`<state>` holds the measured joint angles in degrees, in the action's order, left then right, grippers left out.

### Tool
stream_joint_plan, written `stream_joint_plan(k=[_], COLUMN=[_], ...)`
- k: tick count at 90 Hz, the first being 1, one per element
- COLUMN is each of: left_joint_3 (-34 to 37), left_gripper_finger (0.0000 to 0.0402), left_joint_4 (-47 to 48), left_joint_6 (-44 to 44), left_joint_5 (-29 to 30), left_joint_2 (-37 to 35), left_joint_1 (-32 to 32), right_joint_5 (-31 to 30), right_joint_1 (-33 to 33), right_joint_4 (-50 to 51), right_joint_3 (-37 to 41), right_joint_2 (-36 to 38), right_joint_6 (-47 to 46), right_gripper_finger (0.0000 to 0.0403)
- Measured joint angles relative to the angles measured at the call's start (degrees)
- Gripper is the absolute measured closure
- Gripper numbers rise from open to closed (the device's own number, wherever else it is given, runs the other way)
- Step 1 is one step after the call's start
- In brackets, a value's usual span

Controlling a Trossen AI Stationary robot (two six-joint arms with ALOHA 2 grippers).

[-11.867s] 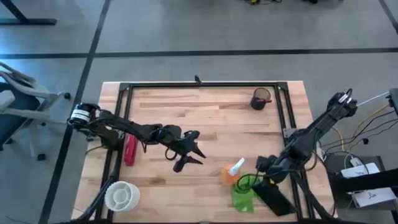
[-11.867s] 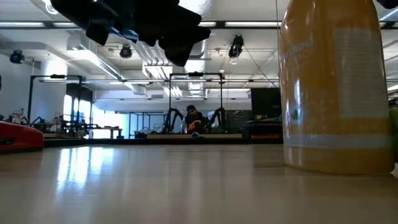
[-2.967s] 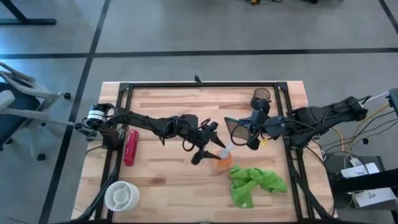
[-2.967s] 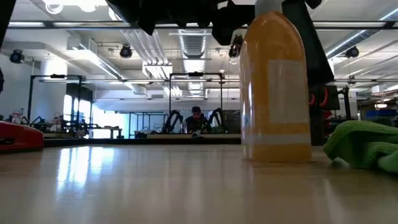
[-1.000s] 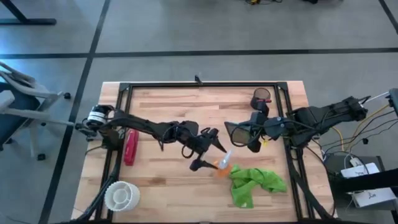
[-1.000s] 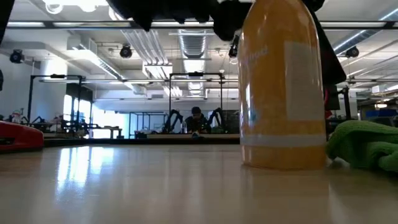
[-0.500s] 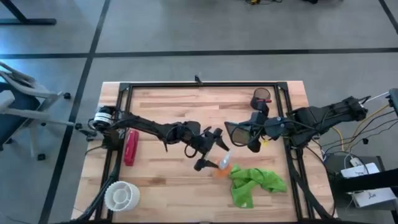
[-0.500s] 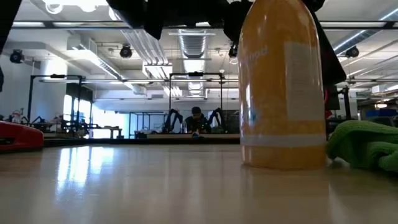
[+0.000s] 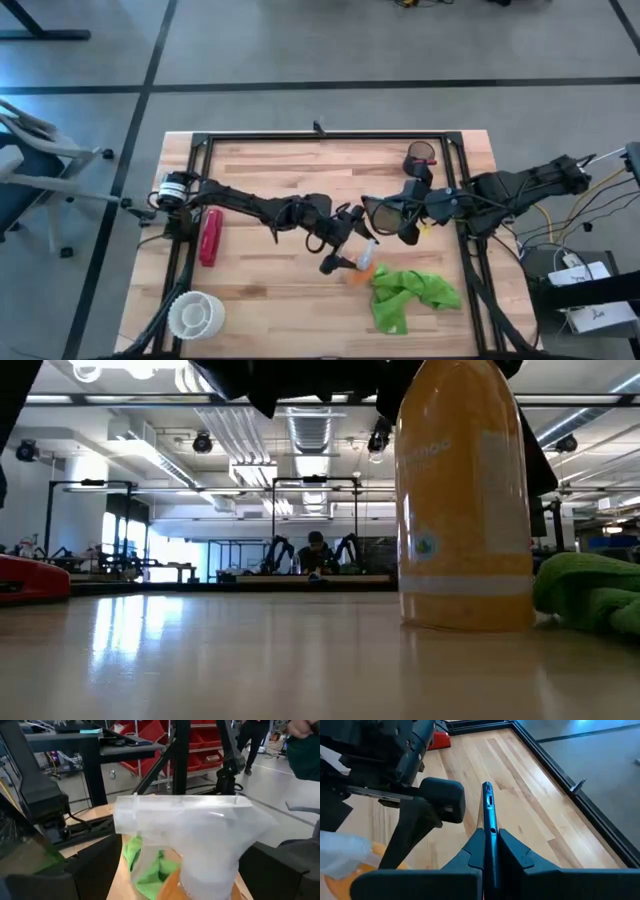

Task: Apply microfiber cloth
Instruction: Spray the front screen of the blue cellphone with the yellow spray bottle

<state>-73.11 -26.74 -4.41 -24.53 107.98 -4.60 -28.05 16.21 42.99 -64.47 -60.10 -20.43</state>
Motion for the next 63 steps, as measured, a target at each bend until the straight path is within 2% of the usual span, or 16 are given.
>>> stream_joint_plan(k=[25, 44, 63], left_joint_3=[0.00, 0.00, 0.00], left_gripper_finger=[0.0052, 0.0053, 0.0055], left_joint_4=[1.38, 1.53, 1.66], left_joint_6=[0.40, 0.42, 0.40], left_joint_5=[0.02, 0.02, 0.46], left_joint_2=[0.00, 0.00, 0.00], left_joint_1=[0.00, 0.00, 0.00], right_joint_5=[-0.65, 1.11, 1.11], right_joint_1=[0.00, 0.04, 0.04], right_joint_4=[-1.64, 3.74, 4.17], right_joint_3=[-3.51, -5.28, -4.52], right_joint_2=[0.10, 0.32, -1.48], right_joint_6=[3.73, 0.69, -0.36], right_gripper_finger=[0.0394, 0.0394, 0.0394])
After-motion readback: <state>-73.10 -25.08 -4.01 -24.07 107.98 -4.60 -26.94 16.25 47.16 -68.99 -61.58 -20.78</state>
